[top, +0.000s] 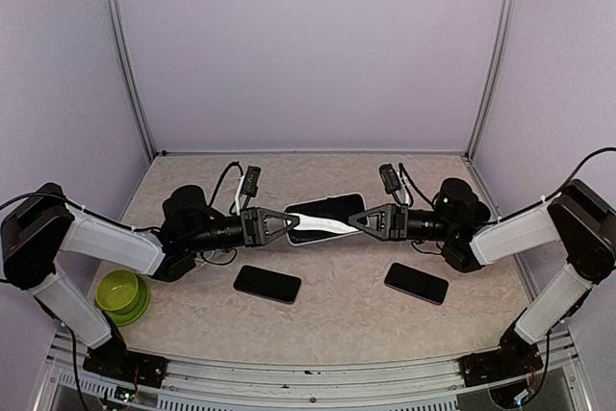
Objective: Put the phone into the phone case
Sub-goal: Pass from the left arm to the right, then press the corner of the phone case at the bottom left corner of the phone case.
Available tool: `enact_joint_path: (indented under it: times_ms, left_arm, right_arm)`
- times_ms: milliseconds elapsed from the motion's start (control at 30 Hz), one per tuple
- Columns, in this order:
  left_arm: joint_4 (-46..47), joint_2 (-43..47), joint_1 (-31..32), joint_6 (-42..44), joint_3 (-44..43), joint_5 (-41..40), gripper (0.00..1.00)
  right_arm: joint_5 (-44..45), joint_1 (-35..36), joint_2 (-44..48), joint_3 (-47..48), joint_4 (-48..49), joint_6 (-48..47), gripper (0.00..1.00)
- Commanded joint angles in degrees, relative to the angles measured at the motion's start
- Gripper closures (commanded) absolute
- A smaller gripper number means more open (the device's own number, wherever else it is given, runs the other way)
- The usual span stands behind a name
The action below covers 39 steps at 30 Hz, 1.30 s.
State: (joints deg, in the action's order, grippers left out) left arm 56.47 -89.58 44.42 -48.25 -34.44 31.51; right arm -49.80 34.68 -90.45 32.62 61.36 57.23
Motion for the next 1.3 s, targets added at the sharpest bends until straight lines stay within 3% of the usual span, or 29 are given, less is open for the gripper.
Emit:
enact_joint_path:
  times_ms: [0, 100, 267, 733, 967, 1267]
  left_arm:
    - [2.0, 0.9, 0.2, 1.9, -0.9, -1.0, 0.8]
    - [0.4, 1.5, -0.3, 2.6, -1.2, -0.3, 0.68]
    - [-1.6, 2.9, -2.2, 2.9, -0.9, 1.6, 0.58]
    - [-2.1, 0.3, -4.5, 1.3, -3.7, 10.2, 0.6]
    - [-12.7, 1.5, -4.3, 7.3, -4.7, 4.8, 0.55]
    - [-17.1, -0.6, -2.0, 9.8, -7.6, 7.8, 0.56]
  right_arm:
    - [1.2, 0.1, 0.5, 0.1, 0.2, 0.9, 1.0]
    - [1.2, -0.1, 1.6, 0.4, -3.8, -1.7, 1.0]
    - [0.0, -1.1, 3.4, 0.2, -8.4, -4.9, 1.0]
    - [-3.5, -1.6, 6.5, 1.7, -15.0, -10.3, 1.0]
    - [-4.4, -1.6, 8.5, 1.9, -16.1, -12.1, 1.0]
    - [-5.3, -1.7, 9.6, 2.9, -18.5, -14.2, 1.0]
